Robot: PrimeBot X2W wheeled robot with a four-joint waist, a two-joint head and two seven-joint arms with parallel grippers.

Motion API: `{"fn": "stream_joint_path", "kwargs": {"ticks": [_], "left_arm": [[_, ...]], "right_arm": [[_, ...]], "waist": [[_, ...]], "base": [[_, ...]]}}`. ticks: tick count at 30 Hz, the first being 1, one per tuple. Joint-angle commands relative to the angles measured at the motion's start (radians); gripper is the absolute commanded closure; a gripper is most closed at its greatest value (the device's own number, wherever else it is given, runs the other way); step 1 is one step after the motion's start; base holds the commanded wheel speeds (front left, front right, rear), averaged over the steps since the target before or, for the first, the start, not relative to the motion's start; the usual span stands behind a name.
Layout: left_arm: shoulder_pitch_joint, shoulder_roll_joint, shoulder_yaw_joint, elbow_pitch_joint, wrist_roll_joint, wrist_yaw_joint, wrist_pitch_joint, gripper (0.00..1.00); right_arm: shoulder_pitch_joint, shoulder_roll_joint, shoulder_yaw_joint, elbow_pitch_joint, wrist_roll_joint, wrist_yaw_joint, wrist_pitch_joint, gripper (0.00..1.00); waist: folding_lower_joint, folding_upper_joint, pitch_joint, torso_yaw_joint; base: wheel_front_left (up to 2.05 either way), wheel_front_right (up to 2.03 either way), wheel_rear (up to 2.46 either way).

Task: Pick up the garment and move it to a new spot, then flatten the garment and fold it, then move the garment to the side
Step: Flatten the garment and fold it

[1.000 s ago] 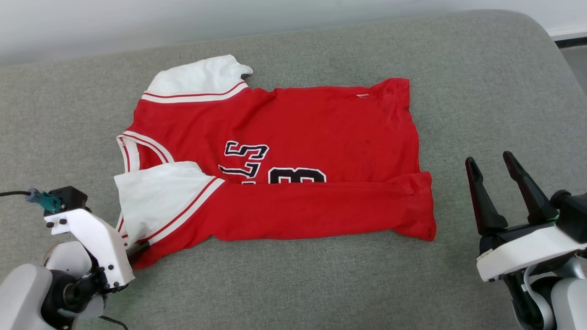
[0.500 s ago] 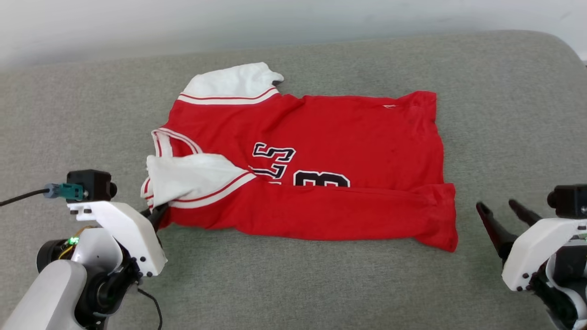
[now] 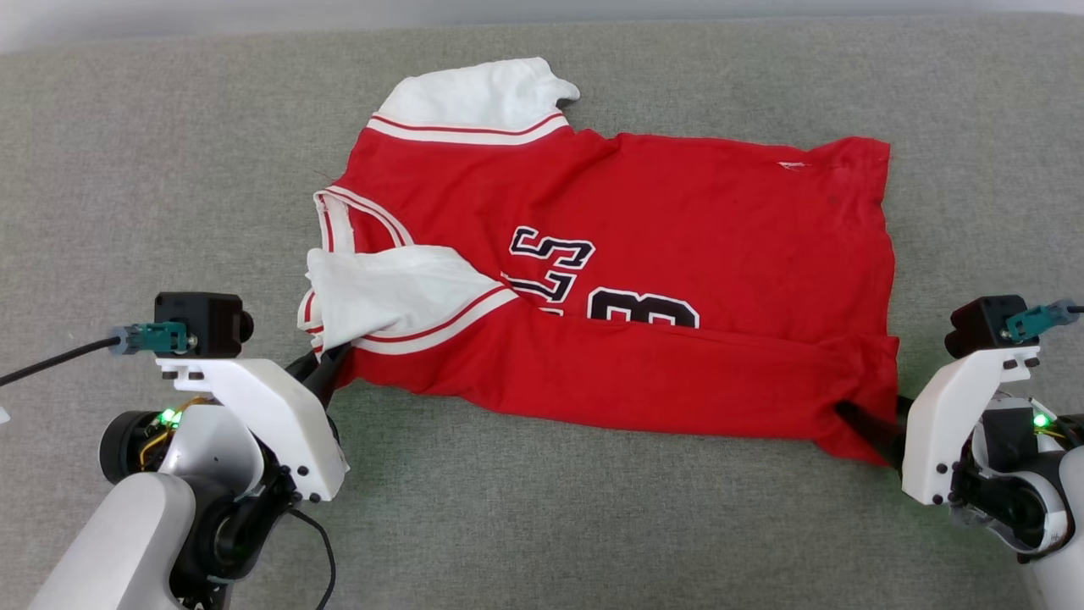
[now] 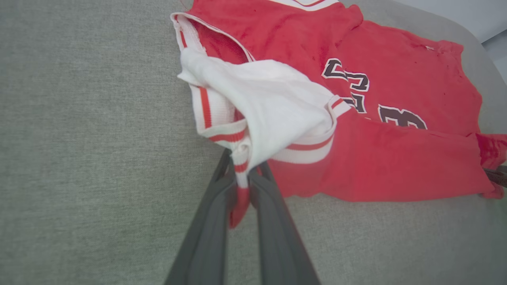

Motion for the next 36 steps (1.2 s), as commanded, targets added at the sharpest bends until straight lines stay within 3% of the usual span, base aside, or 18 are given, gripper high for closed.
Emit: {"fn": "stream_joint_path", "kwargs": {"ticks": [1, 2, 3, 12, 18, 30, 35, 36], "left_arm": [[-0.004, -0.003, 0.0, 0.005, 0.001, 0.001, -0.01, 1.0], [-0.001, -0.006, 0.001, 0.008, -0.001, 0.0, -0.013, 1.0], [0.007, -0.014, 0.005, 0.021, -0.008, -0.003, -0.027, 1.0], [0.053, -0.05, 0.022, 0.052, -0.024, 0.0, -0.097, 1.0], [0.135, -0.057, 0.028, 0.048, -0.038, 0.016, -0.126, 1.0], [0.379, -0.034, 0.063, -0.028, -0.089, 0.081, -0.131, 1.0], [0.44, -0.044, 0.055, -0.029, -0.125, 0.082, -0.106, 1.0], [0.438, -0.052, 0.055, -0.015, -0.129, 0.08, -0.109, 1.0]], "right_arm": [[0.031, 0.031, 0.05, 0.055, 0.022, 0.003, 0.038, 0.0], [0.03, 0.034, 0.06, 0.069, 0.029, 0.003, 0.046, 0.41], [0.014, 0.028, 0.078, 0.084, 0.044, 0.003, 0.034, 1.0], [-0.042, -0.041, 0.085, 0.047, 0.058, 0.003, -0.047, 1.0], [-0.001, -0.052, 0.105, 0.011, 0.055, 0.003, -0.058, 1.0], [0.178, -0.047, 0.069, -0.076, 0.111, 0.003, 0.011, 1.0], [0.245, -0.049, 0.039, -0.1, 0.093, 0.003, 0.028, 1.0], [0.252, -0.044, 0.035, -0.096, 0.087, 0.003, 0.019, 0.52]], "waist": [[0.0, -0.0001, 0.006, 0.006], [0.0, -0.0001, 0.007, 0.006], [0.0, -0.0001, 0.003, 0.006], [0.0, -0.0001, -0.074, 0.002], [0.0, -0.0001, -0.163, 0.005], [0.0, -0.0001, -0.28, 0.021], [0.0, -0.0001, -0.281, 0.021], [0.0, -0.0001, -0.278, 0.019]], "base": [[0.0, 0.0, 0.0], [0.0, 0.0, 0.0], [0.0, 0.0, 0.0], [0.0, 0.0, 0.0], [0.0, 0.0, 0.0], [0.0, 0.0, 0.0], [0.0, 0.0, 0.0], [0.0, 0.0, 0.0]]}}
